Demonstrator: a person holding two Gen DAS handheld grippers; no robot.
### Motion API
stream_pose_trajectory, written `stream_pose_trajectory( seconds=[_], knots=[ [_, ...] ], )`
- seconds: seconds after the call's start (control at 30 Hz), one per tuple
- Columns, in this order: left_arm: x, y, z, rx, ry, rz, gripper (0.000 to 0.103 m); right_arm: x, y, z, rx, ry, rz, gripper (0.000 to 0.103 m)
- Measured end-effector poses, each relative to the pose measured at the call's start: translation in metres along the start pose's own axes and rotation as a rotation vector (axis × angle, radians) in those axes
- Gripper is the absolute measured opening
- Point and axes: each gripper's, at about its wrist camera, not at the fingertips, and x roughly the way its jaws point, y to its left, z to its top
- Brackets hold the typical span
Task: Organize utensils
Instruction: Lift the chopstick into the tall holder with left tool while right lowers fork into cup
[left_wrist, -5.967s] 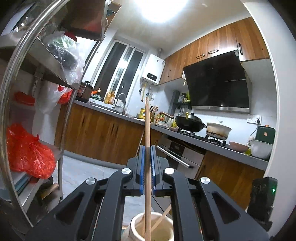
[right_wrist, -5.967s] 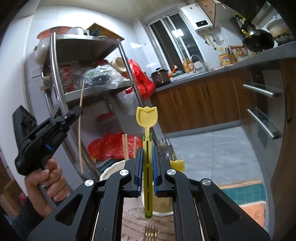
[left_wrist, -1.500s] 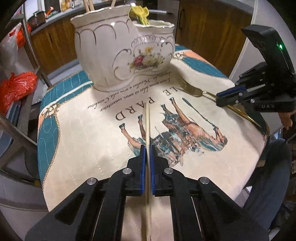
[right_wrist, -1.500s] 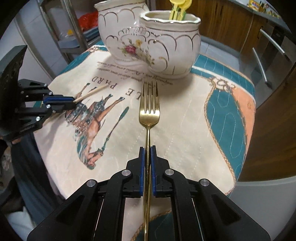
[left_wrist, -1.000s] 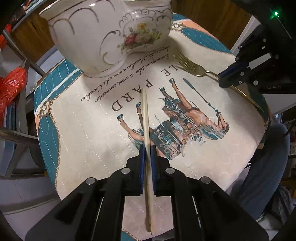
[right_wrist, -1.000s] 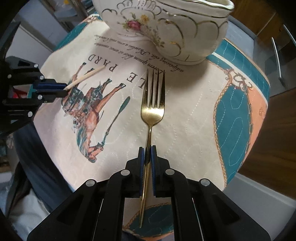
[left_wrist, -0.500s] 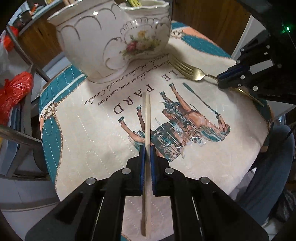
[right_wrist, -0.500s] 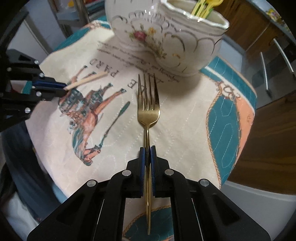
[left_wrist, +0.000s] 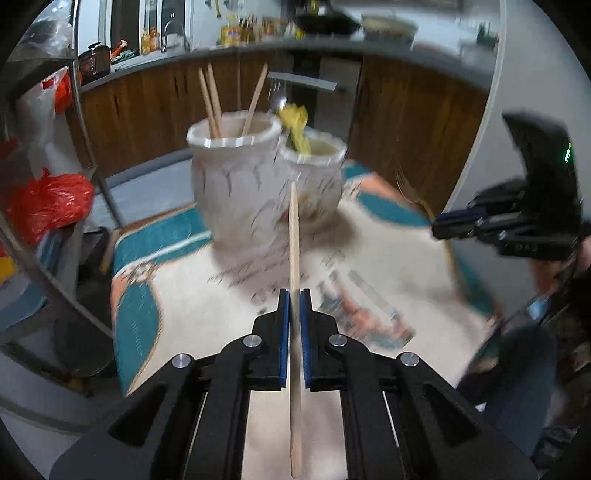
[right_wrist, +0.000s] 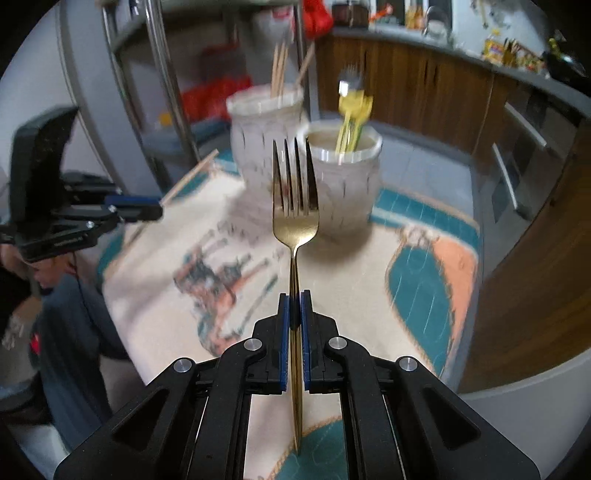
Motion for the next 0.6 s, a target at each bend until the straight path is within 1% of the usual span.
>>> stream_pose_trajectory(
  seconds=[0.03,0.1,0.17,0.2,0.3,0.43,0.5,0.6],
  knots=[
    [-0.002,0.003,0.002,-0.008,-0.028,0.002,0.005,-0.003,-0.001,0.001,0.006,-0.03,0.009,0.007],
    [-0.006,0.006,0.006,-0.037,-0.091,-0.032,0.005,-0.009,-0.009,0.005,0.014,-0.097,0.002,0.007],
    [-0.012,0.008,0.009,-0.047,-0.137,-0.014,0.005,-0.013,-0.011,0.008,0.024,-0.142,0.003,0.007],
    [-0.015,0.009,0.011,-0.055,-0.174,-0.022,0.005,-0.013,-0.012,0.01,0.031,-0.163,-0.004,0.007],
    [-0.025,0.016,0.018,-0.075,-0.255,-0.018,0.005,-0.015,-0.016,0.014,0.047,-0.205,-0.008,0.007],
    [-0.03,0.021,0.031,-0.097,-0.361,-0.022,0.005,-0.015,-0.024,0.026,0.079,-0.262,-0.006,0.007],
    [-0.033,0.027,0.04,-0.113,-0.404,-0.028,0.005,-0.019,-0.029,0.035,0.09,-0.291,0.006,0.007],
    [-0.034,0.034,0.053,-0.127,-0.442,-0.032,0.005,-0.024,-0.036,0.05,0.097,-0.337,0.02,0.007]
  ],
)
